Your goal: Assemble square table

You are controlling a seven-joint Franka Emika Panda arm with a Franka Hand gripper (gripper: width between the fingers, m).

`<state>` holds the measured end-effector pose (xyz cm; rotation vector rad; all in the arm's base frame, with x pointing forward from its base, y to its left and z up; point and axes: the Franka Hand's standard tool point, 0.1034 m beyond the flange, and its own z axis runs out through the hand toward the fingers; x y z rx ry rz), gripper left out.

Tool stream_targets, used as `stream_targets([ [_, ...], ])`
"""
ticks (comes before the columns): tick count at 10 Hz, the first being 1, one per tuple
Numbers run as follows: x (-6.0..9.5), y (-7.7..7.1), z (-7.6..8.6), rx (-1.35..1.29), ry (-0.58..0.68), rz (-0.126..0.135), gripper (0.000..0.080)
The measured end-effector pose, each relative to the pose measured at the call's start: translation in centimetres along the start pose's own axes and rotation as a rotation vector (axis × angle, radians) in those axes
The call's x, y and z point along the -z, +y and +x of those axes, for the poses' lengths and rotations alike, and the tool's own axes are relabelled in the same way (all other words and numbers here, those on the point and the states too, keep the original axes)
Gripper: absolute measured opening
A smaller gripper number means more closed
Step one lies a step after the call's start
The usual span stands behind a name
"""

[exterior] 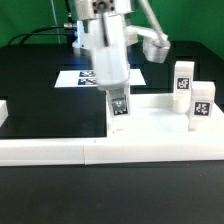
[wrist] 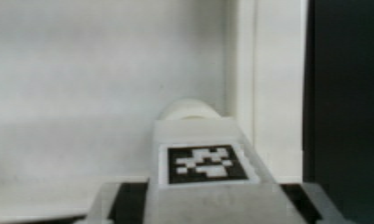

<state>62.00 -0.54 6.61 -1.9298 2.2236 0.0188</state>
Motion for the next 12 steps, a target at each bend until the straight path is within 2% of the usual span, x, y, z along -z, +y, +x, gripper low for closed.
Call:
stream_targets([
  [2,-0.2,0.0,-0.5,-0.145,-0.008,0.008,0.0288],
  [3,-0.2,0.0,-0.4,-0.154,-0.007,0.007,0.0364],
  [4,-0.2,0.0,-0.4,-0.132,-0.007,0.007,0.0364],
  [5,-0.1,-0.1,-0.5,-0.054,0.001,0.01,0.0501],
  [6,0.1,-0.4,-0.9,0.15,0.015,0.024,0.0617],
  [7,0.0,0.2,-1.3,0.334,0.024,0.034,0.064],
  [8,-0.3,0.8,-1.4,0.532,0.026,0.029,0.064],
  [11,-0.3,0.7,-1.1,0.697,0.038,0.02,0.0649],
  [12,-0.3,0.6,-0.9,0.944,0.057,-0.008,0.0649],
])
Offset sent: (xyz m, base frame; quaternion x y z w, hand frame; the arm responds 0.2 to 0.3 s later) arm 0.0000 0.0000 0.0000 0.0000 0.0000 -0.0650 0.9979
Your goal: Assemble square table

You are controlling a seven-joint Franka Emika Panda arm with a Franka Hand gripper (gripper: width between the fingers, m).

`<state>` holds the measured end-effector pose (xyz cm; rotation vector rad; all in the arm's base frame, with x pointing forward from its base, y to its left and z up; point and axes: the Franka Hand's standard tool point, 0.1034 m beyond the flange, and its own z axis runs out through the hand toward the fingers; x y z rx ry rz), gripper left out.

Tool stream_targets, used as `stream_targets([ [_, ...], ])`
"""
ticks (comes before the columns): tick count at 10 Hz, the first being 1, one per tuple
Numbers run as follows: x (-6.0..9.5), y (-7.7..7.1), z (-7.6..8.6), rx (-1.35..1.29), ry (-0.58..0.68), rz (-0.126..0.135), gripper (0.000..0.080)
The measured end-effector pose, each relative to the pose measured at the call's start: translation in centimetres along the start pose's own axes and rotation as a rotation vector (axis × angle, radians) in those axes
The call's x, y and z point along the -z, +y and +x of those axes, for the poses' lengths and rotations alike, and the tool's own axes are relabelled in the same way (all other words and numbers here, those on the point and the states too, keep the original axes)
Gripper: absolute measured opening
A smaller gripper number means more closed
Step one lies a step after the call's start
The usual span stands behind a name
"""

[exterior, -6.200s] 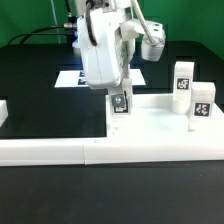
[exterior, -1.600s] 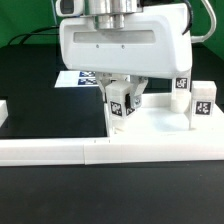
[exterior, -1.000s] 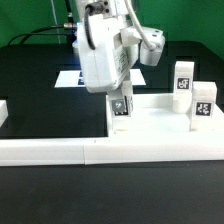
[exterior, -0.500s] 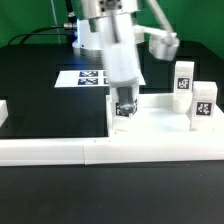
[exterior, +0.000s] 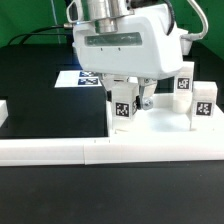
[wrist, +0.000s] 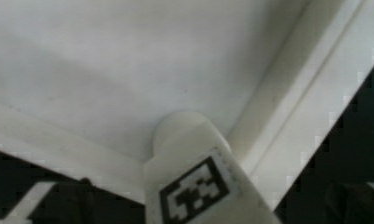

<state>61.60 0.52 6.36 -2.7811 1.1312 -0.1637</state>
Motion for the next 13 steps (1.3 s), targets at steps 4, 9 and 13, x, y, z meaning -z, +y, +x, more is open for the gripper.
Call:
stream_targets([
  [4,-0.62,-0.75,-0.28,0.287,-0.039,-0.045,0.0534],
  [9,-0.73,-0.17,-0.01,-0.09,-0.031,-0.058,0.0288],
  [13,-1.1,-0.26,0.21,-0.784,-0.03,-0.048,0.0285],
])
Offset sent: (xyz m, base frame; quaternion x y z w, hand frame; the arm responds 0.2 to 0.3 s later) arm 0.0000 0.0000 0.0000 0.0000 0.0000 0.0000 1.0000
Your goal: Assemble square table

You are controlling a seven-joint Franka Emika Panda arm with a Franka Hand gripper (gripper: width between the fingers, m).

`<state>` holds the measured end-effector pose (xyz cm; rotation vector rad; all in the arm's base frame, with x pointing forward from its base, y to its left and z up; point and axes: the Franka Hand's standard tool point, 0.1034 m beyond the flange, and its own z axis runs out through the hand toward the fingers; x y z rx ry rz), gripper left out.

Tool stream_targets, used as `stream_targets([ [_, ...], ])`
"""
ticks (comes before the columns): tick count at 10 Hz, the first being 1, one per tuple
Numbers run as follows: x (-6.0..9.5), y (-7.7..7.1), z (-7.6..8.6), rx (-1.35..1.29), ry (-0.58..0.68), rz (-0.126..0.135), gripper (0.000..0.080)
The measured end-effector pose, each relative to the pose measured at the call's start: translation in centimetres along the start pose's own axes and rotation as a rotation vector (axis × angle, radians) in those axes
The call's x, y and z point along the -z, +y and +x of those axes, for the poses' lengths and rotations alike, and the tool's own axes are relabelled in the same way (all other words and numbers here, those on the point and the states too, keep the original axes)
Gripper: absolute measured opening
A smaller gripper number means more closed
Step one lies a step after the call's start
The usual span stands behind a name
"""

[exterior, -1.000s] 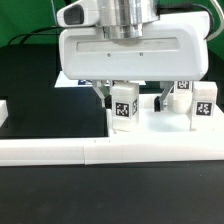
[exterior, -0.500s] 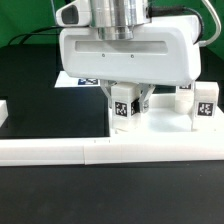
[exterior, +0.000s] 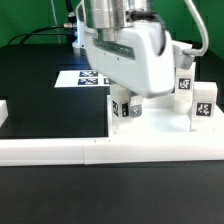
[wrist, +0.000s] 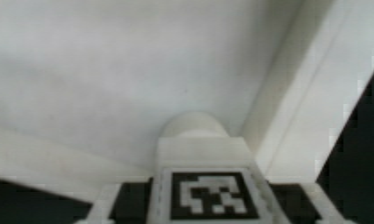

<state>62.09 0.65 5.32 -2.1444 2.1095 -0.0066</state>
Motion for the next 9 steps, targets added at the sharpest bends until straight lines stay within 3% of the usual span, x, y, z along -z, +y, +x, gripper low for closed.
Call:
stream_targets([
  [3,0.0,-0.07,0.06,-0.286,-0.05,0.024,0.0268],
  [4,0.02,-0.12,-0.01,-0.262,-0.05,0.025,0.0268],
  [5,0.05,-0.16,0.03,-0.223,-0.048,0.028,0.0441],
  [6,0.2,-0.45,0.08,-0.038,-0.027,0.054,0.0595],
  [8,0.59,-0.78,-0.25,0.35,0.003,0.075,0.0647],
  [9,0.45,-0.69,-0.02,0.422,0.007,0.072,0.0647],
])
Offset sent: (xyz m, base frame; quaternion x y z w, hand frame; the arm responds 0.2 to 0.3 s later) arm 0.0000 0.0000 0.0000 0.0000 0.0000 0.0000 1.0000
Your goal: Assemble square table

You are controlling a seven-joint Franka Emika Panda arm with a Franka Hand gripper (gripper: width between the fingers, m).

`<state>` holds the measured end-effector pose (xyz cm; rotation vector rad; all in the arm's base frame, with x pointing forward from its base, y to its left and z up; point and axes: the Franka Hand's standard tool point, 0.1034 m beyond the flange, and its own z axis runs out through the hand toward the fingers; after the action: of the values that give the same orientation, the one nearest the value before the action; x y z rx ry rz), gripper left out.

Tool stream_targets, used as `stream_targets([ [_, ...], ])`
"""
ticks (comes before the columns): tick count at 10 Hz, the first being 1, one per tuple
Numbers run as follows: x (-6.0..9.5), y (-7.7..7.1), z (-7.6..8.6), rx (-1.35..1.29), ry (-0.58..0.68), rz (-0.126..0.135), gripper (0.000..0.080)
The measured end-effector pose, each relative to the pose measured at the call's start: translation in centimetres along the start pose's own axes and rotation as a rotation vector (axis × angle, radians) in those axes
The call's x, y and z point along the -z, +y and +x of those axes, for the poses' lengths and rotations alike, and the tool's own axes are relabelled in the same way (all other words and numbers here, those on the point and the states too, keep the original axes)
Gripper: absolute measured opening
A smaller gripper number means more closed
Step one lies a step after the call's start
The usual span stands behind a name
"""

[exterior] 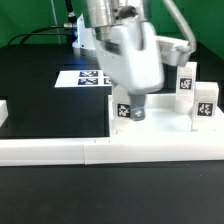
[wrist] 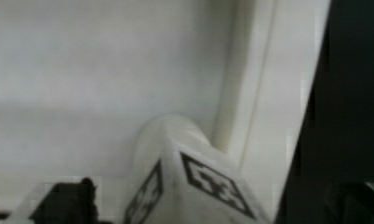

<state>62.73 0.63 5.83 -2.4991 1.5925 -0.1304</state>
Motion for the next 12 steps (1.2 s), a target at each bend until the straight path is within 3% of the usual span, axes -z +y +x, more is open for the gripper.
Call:
stream_targets([
  [2,-0.01,0.05,0.1,0.122,0.002,-0.002,0.0649],
  [5,0.36,-0.08,-0.07,0.799,0.0,-0.06,0.0649],
  [6,0.3,0.0,0.02,0.724,0.002,-0.058,0.0649],
  [9,0.27,0.22,0.24,0.612,0.007,-0.062,0.0289],
  [12,0.23,0.36,0.39,0.335,0.016,-0.062,0.0289],
])
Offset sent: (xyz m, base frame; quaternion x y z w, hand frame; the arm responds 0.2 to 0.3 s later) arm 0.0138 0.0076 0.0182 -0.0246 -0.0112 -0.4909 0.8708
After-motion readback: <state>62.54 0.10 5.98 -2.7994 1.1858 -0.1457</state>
